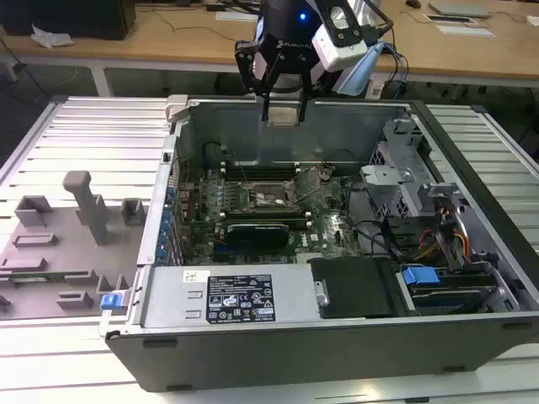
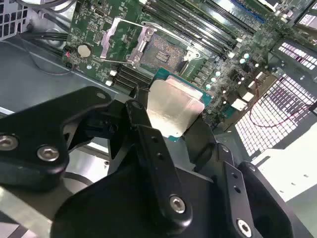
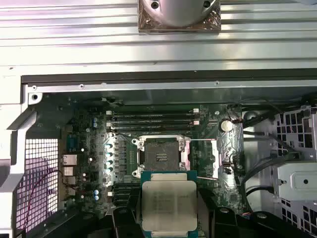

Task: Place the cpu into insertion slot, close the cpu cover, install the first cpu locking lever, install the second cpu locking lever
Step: 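Place the cpu into insertion slot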

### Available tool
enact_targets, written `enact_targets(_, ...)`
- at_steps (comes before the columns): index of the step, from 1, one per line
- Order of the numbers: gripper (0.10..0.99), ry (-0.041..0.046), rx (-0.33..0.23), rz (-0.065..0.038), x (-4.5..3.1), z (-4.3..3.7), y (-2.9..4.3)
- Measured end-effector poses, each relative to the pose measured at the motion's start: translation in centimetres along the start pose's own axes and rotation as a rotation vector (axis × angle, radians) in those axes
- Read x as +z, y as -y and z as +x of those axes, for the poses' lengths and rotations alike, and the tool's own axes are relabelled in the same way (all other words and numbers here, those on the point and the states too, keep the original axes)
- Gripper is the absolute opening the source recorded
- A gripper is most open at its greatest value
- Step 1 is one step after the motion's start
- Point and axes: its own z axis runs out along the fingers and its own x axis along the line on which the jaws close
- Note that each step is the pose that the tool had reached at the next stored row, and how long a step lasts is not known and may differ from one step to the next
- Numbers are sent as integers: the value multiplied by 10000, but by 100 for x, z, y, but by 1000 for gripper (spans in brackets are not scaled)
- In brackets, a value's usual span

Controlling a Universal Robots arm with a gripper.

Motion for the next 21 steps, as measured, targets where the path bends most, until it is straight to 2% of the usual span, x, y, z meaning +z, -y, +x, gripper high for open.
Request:
enact_targets(12,541,0,0,32,24,-1,2)
enact_targets(19,541,26,1,134,233,-4,16)
enact_targets(21,541,27,1,156,262,-5,16)
